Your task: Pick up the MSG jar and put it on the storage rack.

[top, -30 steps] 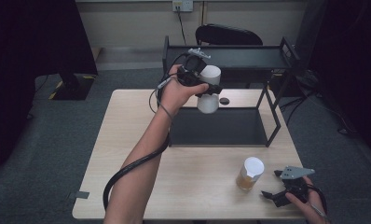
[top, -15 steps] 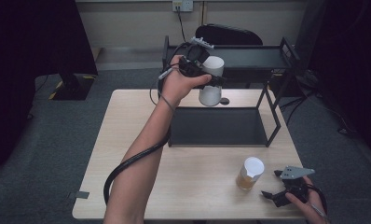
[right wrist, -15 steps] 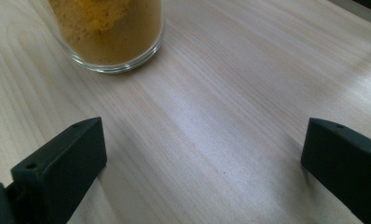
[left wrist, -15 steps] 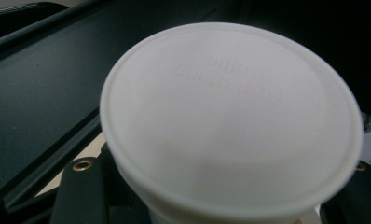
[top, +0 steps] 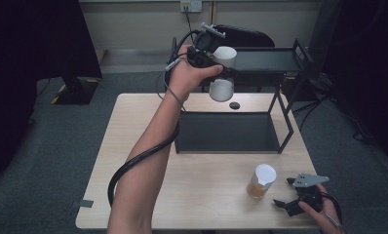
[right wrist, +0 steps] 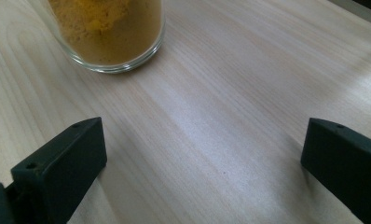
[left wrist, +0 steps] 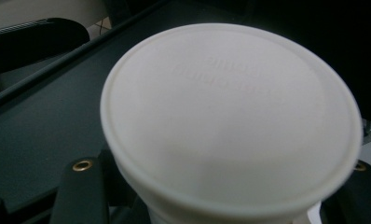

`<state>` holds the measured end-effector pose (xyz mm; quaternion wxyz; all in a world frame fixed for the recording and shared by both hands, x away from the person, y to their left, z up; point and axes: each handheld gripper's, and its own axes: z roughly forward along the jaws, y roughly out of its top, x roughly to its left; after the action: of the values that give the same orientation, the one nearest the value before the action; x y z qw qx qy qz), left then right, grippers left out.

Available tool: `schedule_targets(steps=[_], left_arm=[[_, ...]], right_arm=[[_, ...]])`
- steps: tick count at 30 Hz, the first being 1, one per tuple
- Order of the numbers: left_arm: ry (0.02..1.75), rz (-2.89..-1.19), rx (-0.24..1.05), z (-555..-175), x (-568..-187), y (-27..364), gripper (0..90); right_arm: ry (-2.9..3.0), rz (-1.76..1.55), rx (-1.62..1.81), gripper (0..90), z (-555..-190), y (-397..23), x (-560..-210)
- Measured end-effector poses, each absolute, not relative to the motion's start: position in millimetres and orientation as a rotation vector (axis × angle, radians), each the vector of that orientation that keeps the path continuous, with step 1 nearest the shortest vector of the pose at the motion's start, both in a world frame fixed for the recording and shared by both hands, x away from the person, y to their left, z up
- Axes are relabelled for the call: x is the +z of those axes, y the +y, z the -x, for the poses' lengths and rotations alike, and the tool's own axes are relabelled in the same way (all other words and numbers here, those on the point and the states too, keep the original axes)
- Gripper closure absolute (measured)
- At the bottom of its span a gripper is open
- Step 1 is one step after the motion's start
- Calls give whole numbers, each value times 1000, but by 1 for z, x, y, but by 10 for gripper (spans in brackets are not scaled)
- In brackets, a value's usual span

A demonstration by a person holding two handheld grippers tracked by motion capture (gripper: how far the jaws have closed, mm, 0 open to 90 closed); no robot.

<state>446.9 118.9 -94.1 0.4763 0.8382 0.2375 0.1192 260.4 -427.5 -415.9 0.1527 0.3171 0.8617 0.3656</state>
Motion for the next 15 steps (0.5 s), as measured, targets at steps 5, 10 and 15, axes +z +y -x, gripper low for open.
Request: schedule_targets(steps=[5, 10, 15], left_arm=[[581, -2038, 292, -448, -87, 121, 350], [578, -2036, 305, -447, -76, 120, 349], [577, -2028, 313, -446, -67, 120, 349]], right_arm=[[2473, -912, 1048, 0, -260, -427, -416], [2473, -911, 1048, 0, -260, -427, -416], [2472, -911, 1049, 0, -260, -427, -416]])
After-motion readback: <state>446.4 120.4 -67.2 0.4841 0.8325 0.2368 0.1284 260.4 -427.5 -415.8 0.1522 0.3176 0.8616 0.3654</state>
